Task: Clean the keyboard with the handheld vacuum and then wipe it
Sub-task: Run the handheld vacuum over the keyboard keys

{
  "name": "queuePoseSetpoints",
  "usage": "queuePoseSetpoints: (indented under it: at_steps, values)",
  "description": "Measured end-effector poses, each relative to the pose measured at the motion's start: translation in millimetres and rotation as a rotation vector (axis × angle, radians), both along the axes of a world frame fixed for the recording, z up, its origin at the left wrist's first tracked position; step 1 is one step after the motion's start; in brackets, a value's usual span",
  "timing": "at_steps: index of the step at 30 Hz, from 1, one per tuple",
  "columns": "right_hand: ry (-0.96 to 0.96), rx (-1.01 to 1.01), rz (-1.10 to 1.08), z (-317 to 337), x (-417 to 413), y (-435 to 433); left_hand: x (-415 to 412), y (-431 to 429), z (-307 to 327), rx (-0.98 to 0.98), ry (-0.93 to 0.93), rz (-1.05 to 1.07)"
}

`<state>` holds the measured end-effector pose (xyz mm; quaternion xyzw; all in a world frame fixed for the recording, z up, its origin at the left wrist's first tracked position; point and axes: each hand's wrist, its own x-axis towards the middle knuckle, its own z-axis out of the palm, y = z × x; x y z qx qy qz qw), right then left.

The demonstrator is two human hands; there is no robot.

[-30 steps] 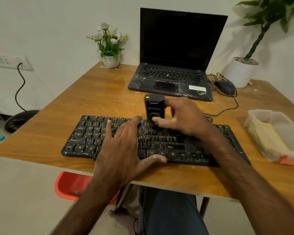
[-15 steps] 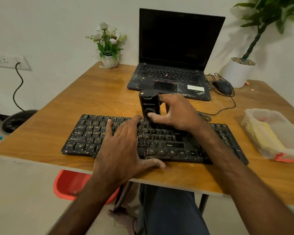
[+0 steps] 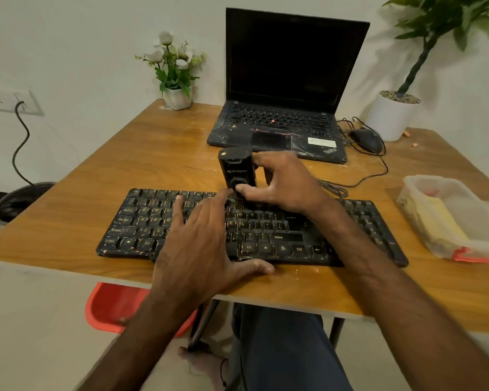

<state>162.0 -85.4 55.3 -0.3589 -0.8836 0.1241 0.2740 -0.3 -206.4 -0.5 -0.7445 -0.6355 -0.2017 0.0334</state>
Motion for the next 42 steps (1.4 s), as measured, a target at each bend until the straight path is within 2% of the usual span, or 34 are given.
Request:
queuePoseSetpoints:
  at_steps: [9,15,19,23,28,33,37,42]
  values:
    - [0.118,-0.124,-0.169,-10.6,90.5,-5.8,0.3,1.5,-1.5,0.003,0.012,-0.005]
    - [0.155,-0.120,-0.063,-6.7,39.0,-7.0,0.5,0.4,-0.8,0.006,0.004,-0.005]
    - [0.080,-0.067,0.007,-6.2,2.6,-0.1,0.6,-0.3,0.3,0.007,-0.012,-0.003]
    - [0.010,-0.072,-0.057,-0.5,33.5,-1.0,-0.5,0.2,-0.4,-0.006,-0.026,-0.003]
    - [0.039,-0.130,-0.186,-5.5,90.5,-1.1,-0.4,2.2,-0.7,-0.015,-0.026,-0.014]
    - [0.139,-0.163,-0.104,-6.4,49.7,-7.5,0.2,0.8,-0.2,-0.003,-0.018,-0.015]
    - [0.077,-0.085,-0.021,-7.5,5.4,-0.7,-0.1,0.5,0.6,0.000,-0.025,-0.009]
    - [0.061,-0.142,-0.101,-5.5,47.2,-1.7,-1.1,0.2,-0.9,-0.018,-0.039,-0.009]
